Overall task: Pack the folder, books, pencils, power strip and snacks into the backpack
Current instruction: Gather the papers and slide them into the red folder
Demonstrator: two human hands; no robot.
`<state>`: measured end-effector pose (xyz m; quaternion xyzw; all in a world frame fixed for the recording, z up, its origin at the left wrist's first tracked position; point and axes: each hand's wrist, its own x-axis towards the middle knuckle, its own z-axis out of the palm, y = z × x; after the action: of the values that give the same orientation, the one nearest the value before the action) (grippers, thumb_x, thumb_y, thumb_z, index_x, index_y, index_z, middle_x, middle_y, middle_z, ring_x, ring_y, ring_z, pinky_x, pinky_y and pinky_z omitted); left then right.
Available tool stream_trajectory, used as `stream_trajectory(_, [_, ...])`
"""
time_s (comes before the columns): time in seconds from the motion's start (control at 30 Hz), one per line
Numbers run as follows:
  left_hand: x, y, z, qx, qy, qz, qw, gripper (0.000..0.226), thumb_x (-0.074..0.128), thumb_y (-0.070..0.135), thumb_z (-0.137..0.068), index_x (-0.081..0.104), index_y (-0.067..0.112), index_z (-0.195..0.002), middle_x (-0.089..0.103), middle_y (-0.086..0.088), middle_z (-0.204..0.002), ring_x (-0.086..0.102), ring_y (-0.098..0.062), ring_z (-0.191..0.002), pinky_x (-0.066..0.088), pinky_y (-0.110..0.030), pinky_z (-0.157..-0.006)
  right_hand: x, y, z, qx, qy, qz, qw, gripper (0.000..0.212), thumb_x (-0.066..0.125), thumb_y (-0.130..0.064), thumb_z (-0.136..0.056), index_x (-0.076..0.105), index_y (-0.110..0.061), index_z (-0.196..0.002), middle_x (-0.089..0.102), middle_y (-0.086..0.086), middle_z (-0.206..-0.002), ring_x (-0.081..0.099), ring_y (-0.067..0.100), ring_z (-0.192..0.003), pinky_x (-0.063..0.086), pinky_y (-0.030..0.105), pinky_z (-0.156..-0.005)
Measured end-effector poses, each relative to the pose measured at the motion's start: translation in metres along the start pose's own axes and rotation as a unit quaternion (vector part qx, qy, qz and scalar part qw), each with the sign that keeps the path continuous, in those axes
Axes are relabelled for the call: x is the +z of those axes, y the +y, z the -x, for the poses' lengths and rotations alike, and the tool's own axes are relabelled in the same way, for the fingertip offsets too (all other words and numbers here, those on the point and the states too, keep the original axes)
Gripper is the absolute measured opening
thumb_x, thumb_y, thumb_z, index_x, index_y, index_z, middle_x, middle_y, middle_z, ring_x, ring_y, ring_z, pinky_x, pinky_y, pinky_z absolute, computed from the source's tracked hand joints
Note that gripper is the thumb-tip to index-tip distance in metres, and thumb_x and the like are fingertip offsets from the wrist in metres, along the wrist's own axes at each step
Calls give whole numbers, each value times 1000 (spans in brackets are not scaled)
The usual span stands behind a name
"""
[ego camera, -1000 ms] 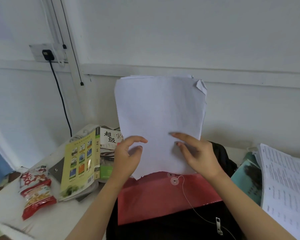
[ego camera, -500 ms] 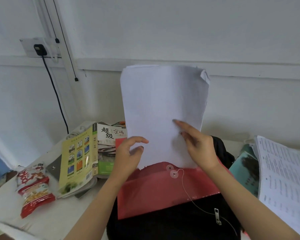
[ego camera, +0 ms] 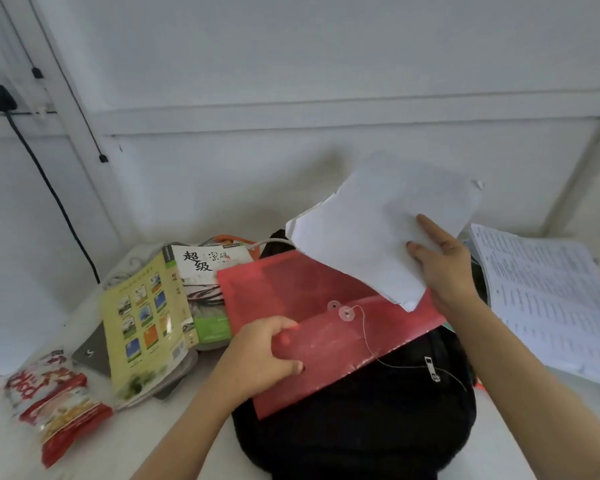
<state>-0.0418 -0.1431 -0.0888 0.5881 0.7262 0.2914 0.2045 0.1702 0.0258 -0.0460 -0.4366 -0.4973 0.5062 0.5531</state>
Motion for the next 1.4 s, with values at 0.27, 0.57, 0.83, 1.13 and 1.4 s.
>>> stream_trajectory(0.27, [27, 21, 20, 132, 151, 6, 980, 34, 73, 6, -70, 62, 27, -95, 59, 18, -85, 55, 4, -79, 35, -1, -71, -33, 1, 32, 95, 77, -76, 990, 47, 59, 4, -86, 57, -16, -128, 58, 6, -126, 63, 24, -102, 52, 33, -84])
stream_trajectory(0.57, [68, 41, 39, 203, -59, 25, 977, 54, 27, 63, -81, 73, 36, -88, 55, 30, -111, 36, 6, -115, 18, -20, -101, -72, -7, 59, 118, 90, -72, 986, 45, 57, 7, -85, 58, -13, -126, 62, 13, -117, 66, 17, -78, 54, 18, -53])
stream_trajectory(0.83, [73, 28, 51, 99, 66, -191, 974, 23, 64, 43, -77, 70, 38, -98, 41, -7, -143, 29, -29, -133, 18, -46, -111, -109, -14, 90, 148, 49, 39, 987, 41, 61, 0, -85, 63, -20, -121, 60, 0, -107, 60, 18, -86, 52, 23, -66])
stream_trajectory(1.13, [80, 37, 58, 48, 57, -336, 939, 45, 40, 51, -91, 49, 36, -132, 27, -15, -151, 25, -41, -136, 18, -58, -108, -144, -21, 119, 163, -5, 92, 982, 39, 56, -1, -89, 60, -16, -124, 53, -11, -92, 54, 11, -77, 46, 10, -45])
stream_trajectory(1.4, [65, 42, 49, 37, 72, -255, 964, 87, 63, 55, -75, 18, 34, -147, 31, -7, -148, 33, -29, -132, 34, -44, -104, -174, -20, 135, 164, -83, 111, 977, 34, 57, -4, -89, 62, -23, -117, 56, -6, -103, 57, 15, -83, 48, 17, -56])
